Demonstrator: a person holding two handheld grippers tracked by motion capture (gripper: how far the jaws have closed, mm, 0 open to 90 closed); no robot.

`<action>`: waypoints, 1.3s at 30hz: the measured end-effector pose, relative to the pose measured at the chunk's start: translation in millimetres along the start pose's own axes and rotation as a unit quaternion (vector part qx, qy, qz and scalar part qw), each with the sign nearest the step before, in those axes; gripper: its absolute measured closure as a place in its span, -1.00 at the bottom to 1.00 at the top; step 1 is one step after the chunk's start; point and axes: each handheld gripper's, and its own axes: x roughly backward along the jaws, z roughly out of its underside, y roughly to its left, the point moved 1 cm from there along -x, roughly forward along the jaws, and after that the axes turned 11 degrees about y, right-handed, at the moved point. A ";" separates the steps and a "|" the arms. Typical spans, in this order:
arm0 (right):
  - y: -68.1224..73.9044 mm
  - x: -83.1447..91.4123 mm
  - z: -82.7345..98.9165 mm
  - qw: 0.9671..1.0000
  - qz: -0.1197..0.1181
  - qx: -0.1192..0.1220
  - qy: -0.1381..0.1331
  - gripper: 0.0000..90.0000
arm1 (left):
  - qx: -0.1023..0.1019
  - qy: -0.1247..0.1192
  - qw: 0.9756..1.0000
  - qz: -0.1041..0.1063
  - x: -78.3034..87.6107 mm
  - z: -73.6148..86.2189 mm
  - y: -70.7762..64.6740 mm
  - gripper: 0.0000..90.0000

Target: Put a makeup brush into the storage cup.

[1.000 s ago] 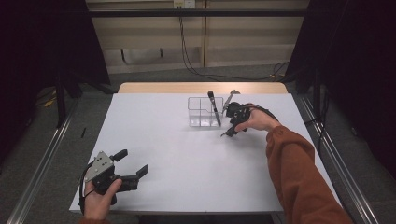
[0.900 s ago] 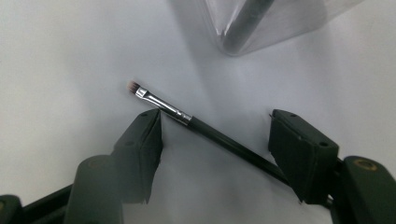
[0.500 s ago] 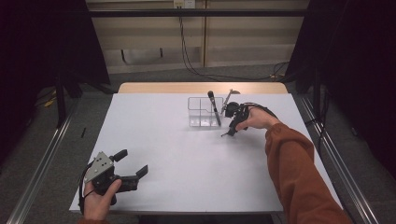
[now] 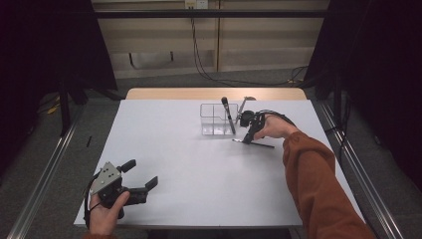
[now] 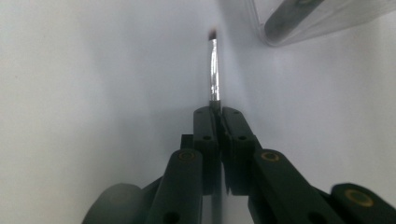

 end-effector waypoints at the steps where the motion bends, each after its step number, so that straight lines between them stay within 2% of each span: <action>1: 0.7 -0.3 0.0 1.000 0.002 -0.001 -0.002 0.93 | 0.000 0.000 1.000 0.000 -0.1 0.0 0.0 -0.92; 13: 4.3 0.2 -1.4 1.000 0.018 0.002 0.002 0.93 | 0.004 0.000 1.000 -0.002 -0.6 -0.1 0.9 -0.92; 15: 4.6 0.5 -0.5 1.000 0.017 -0.004 0.001 0.94 | 0.004 0.000 1.000 -0.004 -0.5 0.0 0.8 -0.92; 18: 3.5 0.2 2.1 1.000 0.017 -0.005 -0.012 0.94 | 0.007 0.000 1.000 -0.003 -0.6 0.3 1.2 -0.92; 21: 3.7 1.5 4.3 1.000 0.018 -0.017 -0.016 0.94 | 0.006 0.000 1.000 -0.003 -0.8 0.2 1.4 -0.92; 22: 4.3 2.3 4.6 1.000 0.014 -0.018 -0.020 0.94 | 0.006 0.001 1.000 -0.003 -0.9 0.1 1.4 -0.92; 26: 8.1 5.8 5.2 0.999 0.022 -0.014 -0.019 0.94 | 0.007 -0.001 1.000 -0.003 -1.0 0.0 1.2 -0.92; 29: 10.8 11.5 7.5 0.999 0.025 -0.013 -0.033 0.93 | 0.005 -0.003 1.000 -0.005 -0.2 -0.3 1.4 -0.92; 32: 17.0 18.2 10.6 0.998 0.027 -0.012 -0.059 0.93 | 0.004 -0.004 1.000 -0.005 0.1 -0.4 1.6 -0.92; 33: 18.5 19.9 12.0 0.998 0.026 -0.009 -0.058 0.93 | 0.004 -0.003 1.000 -0.005 0.0 -0.4 1.6 -0.92; 36: 20.7 22.5 17.4 0.997 0.026 -0.016 -0.068 0.93 | 0.003 -0.003 1.000 -0.006 0.0 -0.5 1.3 -0.92; 39: 23.1 26.7 23.5 0.995 0.024 -0.026 -0.093 0.93 | 0.004 -0.002 1.000 -0.007 -0.3 -0.4 1.4 -0.92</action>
